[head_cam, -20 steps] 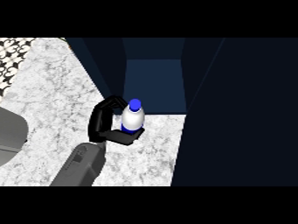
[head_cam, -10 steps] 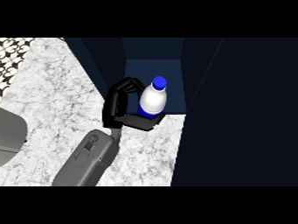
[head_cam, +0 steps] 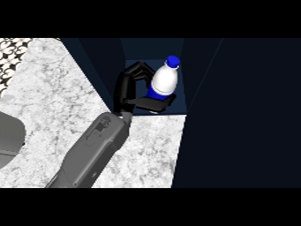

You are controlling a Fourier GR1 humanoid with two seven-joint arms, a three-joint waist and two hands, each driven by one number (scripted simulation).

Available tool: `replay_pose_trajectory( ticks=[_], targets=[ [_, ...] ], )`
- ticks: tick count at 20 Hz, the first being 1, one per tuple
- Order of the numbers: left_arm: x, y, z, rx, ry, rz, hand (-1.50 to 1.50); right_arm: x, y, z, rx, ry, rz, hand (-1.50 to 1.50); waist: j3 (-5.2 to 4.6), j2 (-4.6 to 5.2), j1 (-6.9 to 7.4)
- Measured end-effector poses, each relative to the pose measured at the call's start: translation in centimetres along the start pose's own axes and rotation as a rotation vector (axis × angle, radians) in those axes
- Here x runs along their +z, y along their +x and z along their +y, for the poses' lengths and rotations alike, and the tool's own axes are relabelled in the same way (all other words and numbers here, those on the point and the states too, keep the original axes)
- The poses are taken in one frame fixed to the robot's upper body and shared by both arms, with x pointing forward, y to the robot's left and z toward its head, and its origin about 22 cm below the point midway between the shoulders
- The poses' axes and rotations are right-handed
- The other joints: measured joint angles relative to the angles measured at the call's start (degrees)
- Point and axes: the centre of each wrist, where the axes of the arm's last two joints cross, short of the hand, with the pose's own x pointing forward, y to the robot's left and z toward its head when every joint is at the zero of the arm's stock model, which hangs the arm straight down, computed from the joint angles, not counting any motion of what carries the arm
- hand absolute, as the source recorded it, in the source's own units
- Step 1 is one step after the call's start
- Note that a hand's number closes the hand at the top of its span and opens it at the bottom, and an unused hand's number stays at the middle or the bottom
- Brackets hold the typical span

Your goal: Pick up the bottled water, place it into the cabinet and close the cabinet

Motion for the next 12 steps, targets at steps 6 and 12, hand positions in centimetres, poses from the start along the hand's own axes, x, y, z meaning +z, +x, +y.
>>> replay_pose_trajectory(
  ticks=[6, 12],
  targets=[
    [-1.6, -0.7, -0.1, -0.012, 0.069, 0.042, 1.50, 0.4, -0.4, -0.2, -0.004, -0.002, -0.002, -1.50, 0.00, 0.18, -0.62],
    [-2.9, -1.5, 0.3, -0.085, 0.137, 0.060, 1.50, 0.6, -0.3, -0.8, 0.019, -0.013, -0.003, -1.50, 0.00, 0.28, -0.92]
  ],
)
